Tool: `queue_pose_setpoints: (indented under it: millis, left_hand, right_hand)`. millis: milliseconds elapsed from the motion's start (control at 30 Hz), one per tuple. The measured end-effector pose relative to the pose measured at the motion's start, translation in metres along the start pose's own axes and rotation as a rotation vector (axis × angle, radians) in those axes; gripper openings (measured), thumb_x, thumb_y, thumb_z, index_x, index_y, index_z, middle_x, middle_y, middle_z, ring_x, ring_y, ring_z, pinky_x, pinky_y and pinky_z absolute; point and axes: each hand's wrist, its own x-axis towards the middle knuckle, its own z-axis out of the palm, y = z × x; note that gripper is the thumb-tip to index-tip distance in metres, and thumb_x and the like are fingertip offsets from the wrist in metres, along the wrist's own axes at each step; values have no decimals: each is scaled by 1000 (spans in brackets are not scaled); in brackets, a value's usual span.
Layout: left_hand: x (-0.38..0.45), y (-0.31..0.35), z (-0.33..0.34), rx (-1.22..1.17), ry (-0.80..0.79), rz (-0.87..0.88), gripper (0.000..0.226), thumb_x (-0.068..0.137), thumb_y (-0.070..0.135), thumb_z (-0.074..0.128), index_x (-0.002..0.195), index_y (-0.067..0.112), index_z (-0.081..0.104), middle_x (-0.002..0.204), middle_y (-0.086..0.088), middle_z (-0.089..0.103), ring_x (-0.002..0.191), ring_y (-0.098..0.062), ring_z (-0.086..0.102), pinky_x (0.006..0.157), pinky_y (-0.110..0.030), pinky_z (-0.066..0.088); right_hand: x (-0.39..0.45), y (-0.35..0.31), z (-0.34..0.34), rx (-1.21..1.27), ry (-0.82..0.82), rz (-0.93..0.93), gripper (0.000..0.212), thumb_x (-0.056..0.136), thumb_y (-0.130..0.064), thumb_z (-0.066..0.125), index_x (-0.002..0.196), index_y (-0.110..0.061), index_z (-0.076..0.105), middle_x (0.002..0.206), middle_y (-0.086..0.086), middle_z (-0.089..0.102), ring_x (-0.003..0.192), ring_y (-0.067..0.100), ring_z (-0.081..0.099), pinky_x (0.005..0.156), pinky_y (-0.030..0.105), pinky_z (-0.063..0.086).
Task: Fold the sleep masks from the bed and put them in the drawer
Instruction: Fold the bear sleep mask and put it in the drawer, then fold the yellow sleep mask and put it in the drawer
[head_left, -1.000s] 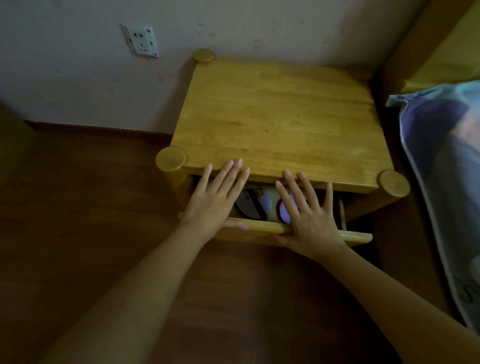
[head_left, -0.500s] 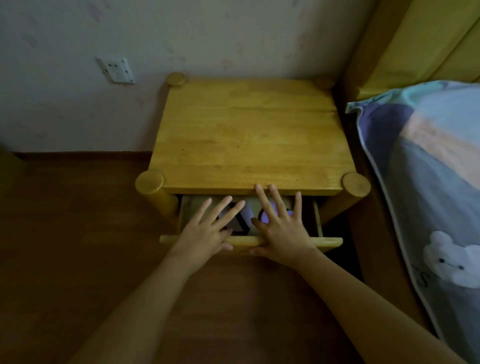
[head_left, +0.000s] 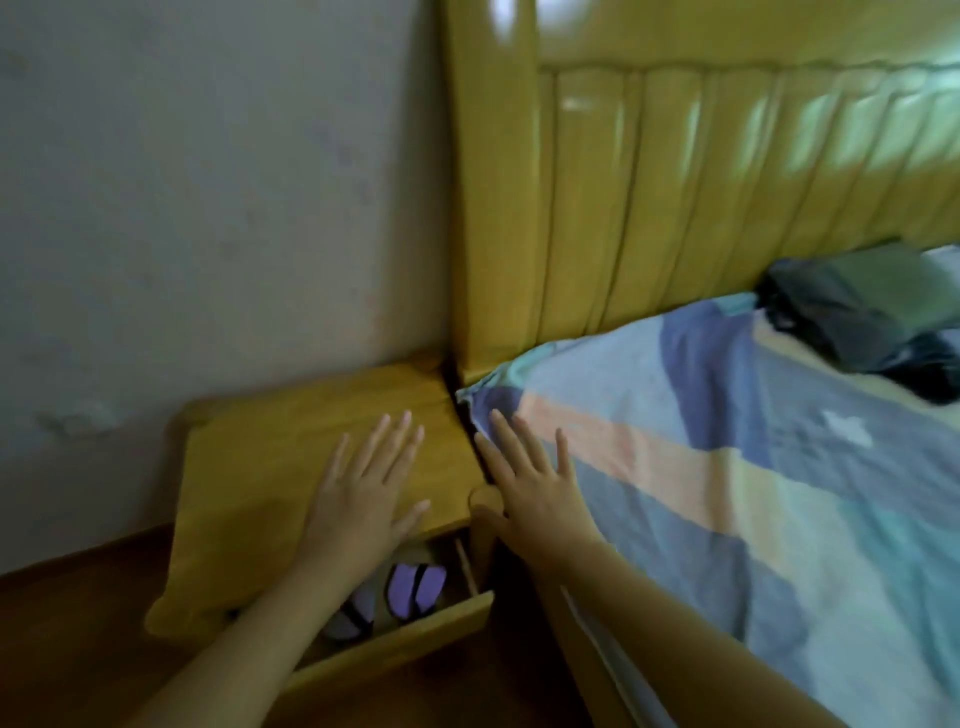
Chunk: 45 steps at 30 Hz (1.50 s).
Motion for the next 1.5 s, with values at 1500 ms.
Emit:
queue_pose_setpoints:
  millis: [1500]
  left_hand:
    - [-435,679,-660,-683,379,1490,90,81,67,48,148,38,-5,157,14,4,144,-5,1,113,-29,12]
  right_hand:
    - [-1084,-81,-597,-250,438,1311,77,80,-61,45,141,-43,1,149,-19,6,137,2,8,114,42,17]
